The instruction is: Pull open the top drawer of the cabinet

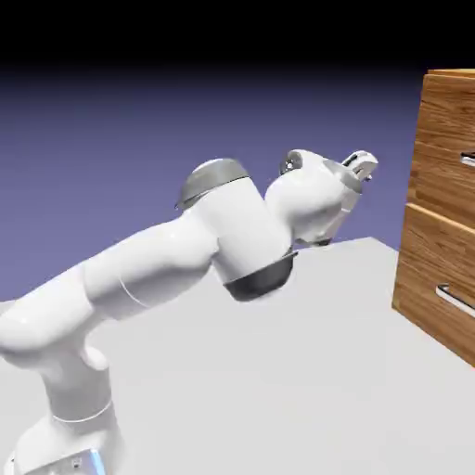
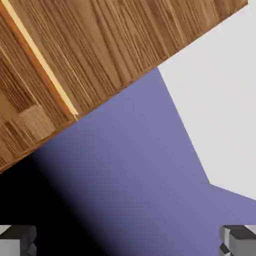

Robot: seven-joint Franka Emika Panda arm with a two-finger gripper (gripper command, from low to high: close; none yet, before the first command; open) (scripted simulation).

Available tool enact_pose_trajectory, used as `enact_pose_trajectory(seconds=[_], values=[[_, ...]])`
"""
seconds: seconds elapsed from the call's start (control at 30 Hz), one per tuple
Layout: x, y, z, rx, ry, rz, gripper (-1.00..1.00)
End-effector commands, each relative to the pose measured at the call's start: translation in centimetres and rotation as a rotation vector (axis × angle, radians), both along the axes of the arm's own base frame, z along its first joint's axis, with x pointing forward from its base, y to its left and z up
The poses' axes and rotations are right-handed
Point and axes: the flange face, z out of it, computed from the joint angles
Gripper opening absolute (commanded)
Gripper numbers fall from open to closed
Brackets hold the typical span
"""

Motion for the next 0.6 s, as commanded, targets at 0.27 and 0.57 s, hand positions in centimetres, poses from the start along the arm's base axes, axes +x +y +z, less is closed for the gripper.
enact_pose_trajectory(seconds=[0.27, 0.57], values=[[4.6, -13.5, 4.7, -0.305, -0.304, -0.143, 0.00], [8.1, -21.2, 5.9, -0.459, -0.381, -0.256, 0.00]])
